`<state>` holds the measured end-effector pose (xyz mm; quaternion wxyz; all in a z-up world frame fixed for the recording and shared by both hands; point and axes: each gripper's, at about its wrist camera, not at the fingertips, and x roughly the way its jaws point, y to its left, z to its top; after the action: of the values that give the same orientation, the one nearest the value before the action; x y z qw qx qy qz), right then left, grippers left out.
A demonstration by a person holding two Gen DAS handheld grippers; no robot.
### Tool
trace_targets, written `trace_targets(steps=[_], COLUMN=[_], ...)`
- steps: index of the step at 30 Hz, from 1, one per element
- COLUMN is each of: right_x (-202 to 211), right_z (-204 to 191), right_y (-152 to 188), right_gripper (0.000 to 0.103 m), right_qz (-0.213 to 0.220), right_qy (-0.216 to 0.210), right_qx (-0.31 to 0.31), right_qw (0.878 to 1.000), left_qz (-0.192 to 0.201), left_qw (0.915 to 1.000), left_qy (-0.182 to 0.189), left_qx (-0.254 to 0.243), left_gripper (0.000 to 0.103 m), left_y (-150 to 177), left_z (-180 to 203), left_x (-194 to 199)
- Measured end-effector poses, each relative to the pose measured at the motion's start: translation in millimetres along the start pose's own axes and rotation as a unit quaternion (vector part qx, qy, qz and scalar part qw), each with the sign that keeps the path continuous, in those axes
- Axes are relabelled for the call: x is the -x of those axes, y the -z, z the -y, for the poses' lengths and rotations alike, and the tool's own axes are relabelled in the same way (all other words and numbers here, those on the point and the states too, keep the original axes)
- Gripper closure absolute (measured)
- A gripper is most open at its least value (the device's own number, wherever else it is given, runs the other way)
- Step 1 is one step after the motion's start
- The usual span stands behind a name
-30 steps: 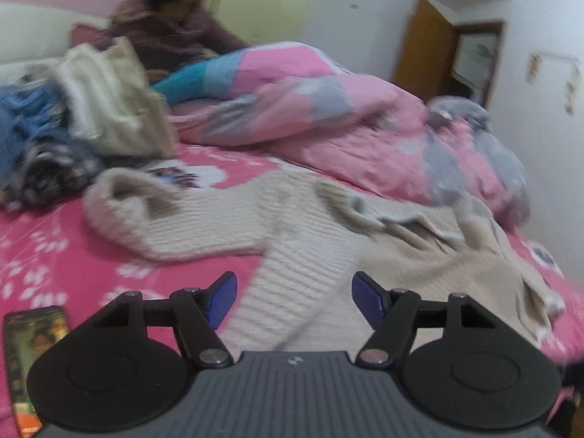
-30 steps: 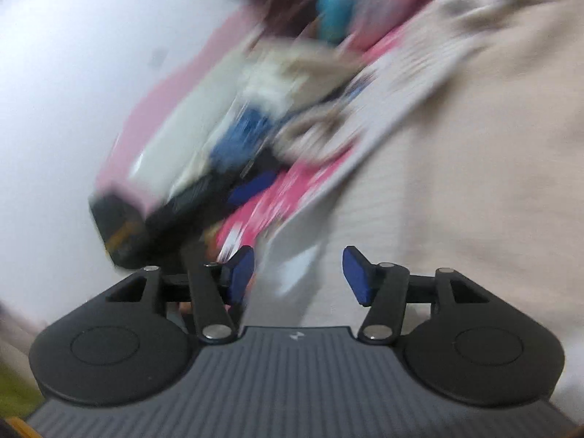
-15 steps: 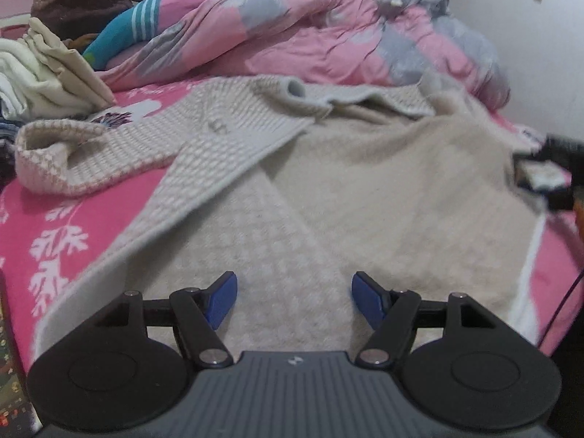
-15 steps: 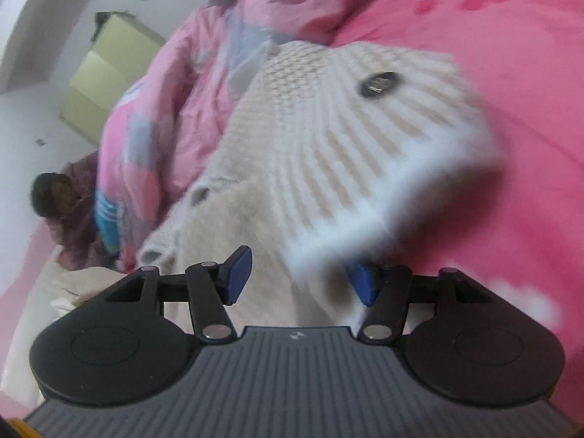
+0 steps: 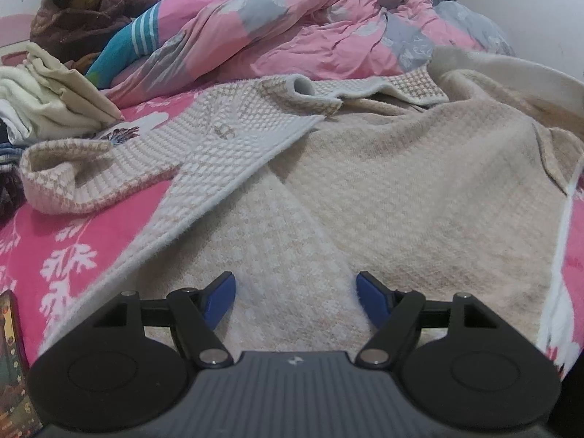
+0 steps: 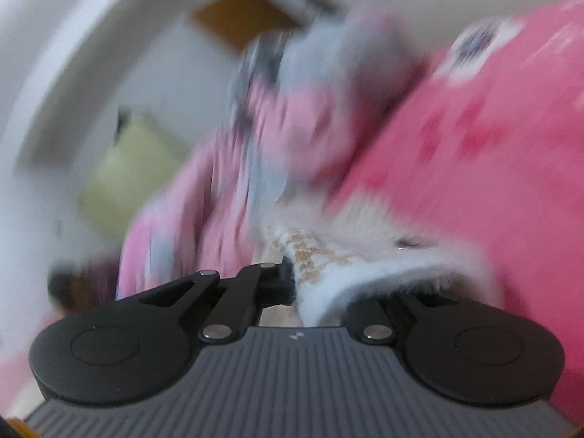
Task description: Fold clothes
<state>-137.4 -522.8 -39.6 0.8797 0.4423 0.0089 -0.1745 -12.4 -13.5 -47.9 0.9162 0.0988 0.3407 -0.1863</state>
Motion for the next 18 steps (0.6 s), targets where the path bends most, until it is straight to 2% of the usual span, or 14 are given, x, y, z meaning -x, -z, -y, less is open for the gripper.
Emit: trace_targets(steps=[1, 3, 5, 7, 9, 11, 14, 18], right_x=[13, 28, 33, 28, 19, 7, -10, -11], right_z=[9, 28, 41, 35, 26, 12, -5, -18], right_y=[-9, -15, -8, 13, 34, 52, 69, 79], right_gripper=[0.101, 0.1, 0.097, 0.093, 0.067, 0.047, 0.042, 0.038], right_qz=[0.015, 0.004, -0.045, -0.102, -0.154, -0.189, -0.233, -0.261], right_qy=[0.007, 0.022, 0.034, 0.049, 0.058, 0.047, 0.042, 0.069], right_qx=[-0.011, -0.036, -0.056, -0.037, -0.017, -0.003, 0.002, 0.008], right_qw=[1.0, 0.999, 0.997, 0.993, 0.986, 0.981, 0.972, 0.963], left_qz=[0.001, 0.002, 0.002, 0.001, 0.0, 0.0, 0.001, 0.004], left_qw=[1.0, 1.0, 1.0, 1.0, 1.0, 1.0, 0.9999, 0.9998], left_qy=[0.001, 0.004, 0.004, 0.003, 0.002, 0.001, 0.001, 0.003], left_qx=[0.001, 0.003, 0.005, 0.008, 0.009, 0.01, 0.014, 0.018], left_gripper=[0.028, 0.028, 0.028, 0.028, 0.028, 0.028, 0.028, 0.028], left_y=[0, 1, 0, 0, 0, 0, 0, 2], left_z=[-1, -2, -2, -2, -1, 0, -1, -3], left_x=[0, -1, -1, -1, -1, -1, 1, 1])
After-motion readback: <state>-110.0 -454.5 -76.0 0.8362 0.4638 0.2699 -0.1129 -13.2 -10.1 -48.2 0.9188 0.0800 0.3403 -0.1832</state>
